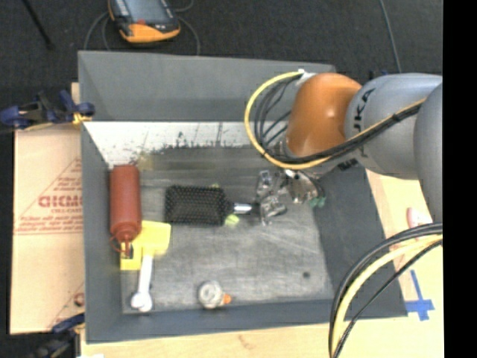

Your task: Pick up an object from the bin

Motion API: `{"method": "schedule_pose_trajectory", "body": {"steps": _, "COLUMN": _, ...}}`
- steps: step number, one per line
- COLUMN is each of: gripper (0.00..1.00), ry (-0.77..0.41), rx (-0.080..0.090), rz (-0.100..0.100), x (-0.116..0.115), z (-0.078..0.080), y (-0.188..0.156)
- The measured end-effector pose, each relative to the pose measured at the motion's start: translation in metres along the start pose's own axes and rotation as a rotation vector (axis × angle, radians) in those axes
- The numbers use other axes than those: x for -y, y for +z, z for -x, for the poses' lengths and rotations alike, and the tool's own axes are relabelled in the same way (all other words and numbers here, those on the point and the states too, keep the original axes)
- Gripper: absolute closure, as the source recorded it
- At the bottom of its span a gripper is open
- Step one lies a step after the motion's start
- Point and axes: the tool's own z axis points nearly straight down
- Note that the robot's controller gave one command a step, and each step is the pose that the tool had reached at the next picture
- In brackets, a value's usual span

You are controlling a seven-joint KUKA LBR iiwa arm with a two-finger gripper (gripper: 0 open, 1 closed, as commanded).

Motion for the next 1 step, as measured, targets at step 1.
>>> {"method": "schedule_pose_trajectory", "body": {"steps": 1, "gripper": 1.0, "ry": 0.0, "rx": 0.006, "rz": -0.002, "x": 0.0007, "z": 0.0018, "y": -0.0141}}
